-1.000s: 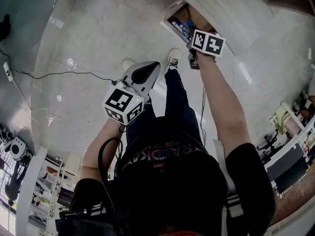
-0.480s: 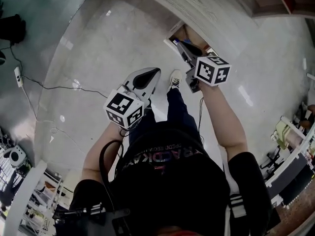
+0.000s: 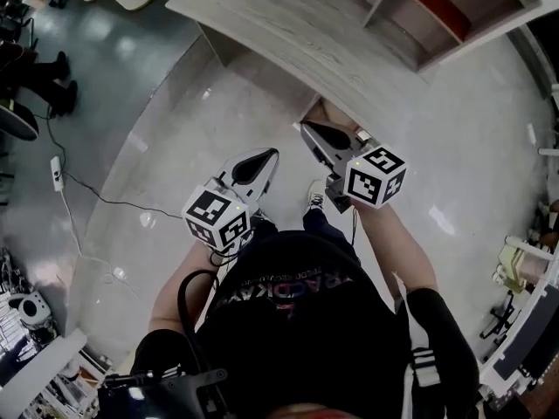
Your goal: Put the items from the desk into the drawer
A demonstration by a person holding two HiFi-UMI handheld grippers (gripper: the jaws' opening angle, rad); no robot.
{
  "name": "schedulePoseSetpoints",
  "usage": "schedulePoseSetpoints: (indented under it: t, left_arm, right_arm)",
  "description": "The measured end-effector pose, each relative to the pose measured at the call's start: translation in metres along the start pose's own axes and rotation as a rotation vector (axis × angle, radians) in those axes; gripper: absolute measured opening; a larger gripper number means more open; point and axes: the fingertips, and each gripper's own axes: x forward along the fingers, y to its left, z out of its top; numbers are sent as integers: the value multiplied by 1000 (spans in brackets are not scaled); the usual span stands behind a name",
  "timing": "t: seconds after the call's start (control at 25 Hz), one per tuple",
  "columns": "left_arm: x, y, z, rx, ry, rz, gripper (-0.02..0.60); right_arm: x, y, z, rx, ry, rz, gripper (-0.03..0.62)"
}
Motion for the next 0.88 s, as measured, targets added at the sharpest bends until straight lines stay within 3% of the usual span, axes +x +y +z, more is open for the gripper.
schedulePoseSetpoints:
  t: [0.32, 0.88]
  left_arm:
    - [-19, -15, 25, 73, -26, -22, 11]
    - [-16, -15, 23, 31, -34, -32, 11]
  right_arm:
    - [-15, 53, 23, -86, -37, 80, 17]
    - [-20, 76, 2, -56, -34, 91, 17]
